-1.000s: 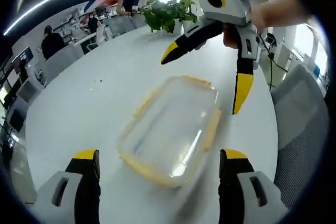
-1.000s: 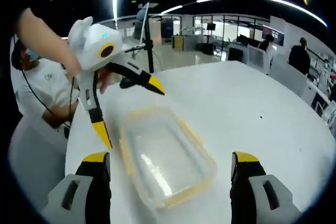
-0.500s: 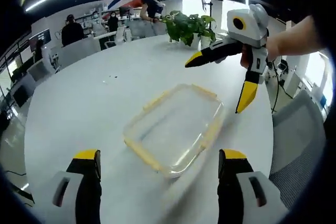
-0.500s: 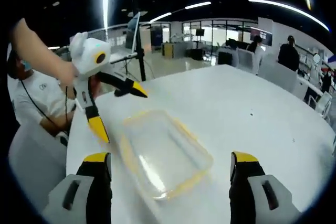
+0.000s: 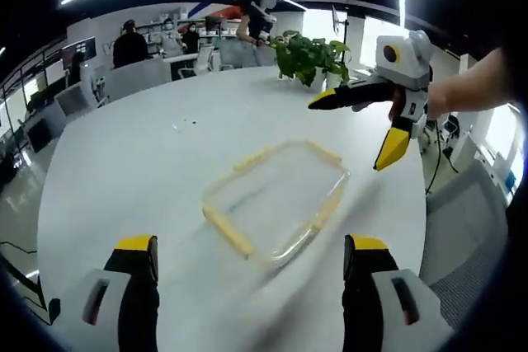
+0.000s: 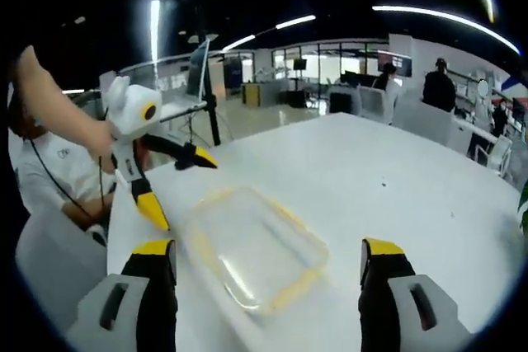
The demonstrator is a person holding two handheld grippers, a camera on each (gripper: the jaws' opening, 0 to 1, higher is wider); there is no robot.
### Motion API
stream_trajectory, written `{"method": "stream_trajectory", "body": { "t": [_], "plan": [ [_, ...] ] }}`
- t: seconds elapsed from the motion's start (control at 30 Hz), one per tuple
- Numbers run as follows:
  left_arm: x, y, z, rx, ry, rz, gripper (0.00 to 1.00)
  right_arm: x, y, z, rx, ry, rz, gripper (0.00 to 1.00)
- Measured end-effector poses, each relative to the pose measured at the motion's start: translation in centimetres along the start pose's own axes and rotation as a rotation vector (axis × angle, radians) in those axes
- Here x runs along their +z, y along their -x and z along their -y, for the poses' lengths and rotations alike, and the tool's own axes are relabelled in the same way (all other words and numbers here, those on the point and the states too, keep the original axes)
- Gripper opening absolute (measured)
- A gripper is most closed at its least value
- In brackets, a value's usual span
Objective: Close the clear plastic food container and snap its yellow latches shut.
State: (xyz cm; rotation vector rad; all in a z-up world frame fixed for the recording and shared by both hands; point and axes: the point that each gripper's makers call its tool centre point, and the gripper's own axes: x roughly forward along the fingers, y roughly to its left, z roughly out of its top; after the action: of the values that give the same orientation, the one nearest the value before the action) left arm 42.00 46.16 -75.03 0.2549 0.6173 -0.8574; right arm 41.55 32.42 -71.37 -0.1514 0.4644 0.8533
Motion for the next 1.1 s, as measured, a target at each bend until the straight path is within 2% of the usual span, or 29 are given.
{"method": "stream_trajectory", "body": {
  "t": [0.27, 0.47, 0.93, 1.1],
  "plan": [
    [-0.6, 0.9, 0.4, -0.002, 0.059, 0.029, 0.94, -0.5, 1.3, -0.1, -0.024, -0.051, 0.028, 0.94],
    [-2.0, 1.5, 0.8, 0.003, 0.068, 0.015, 0.94, -1.1, 1.9, -1.3, -0.027, -0.044, 0.025, 0.94],
    [-2.7, 3.1, 1.9, 0.016, 0.113, 0.067, 0.93, -1.4, 3.3, -3.1, -0.039, -0.063, 0.069, 0.93],
    [-2.3, 4.0, 1.7, 0.037, 0.146, 0.103, 0.93, -1.2, 4.2, -3.0, -0.056, -0.070, 0.090, 0.93]
  ]
}}
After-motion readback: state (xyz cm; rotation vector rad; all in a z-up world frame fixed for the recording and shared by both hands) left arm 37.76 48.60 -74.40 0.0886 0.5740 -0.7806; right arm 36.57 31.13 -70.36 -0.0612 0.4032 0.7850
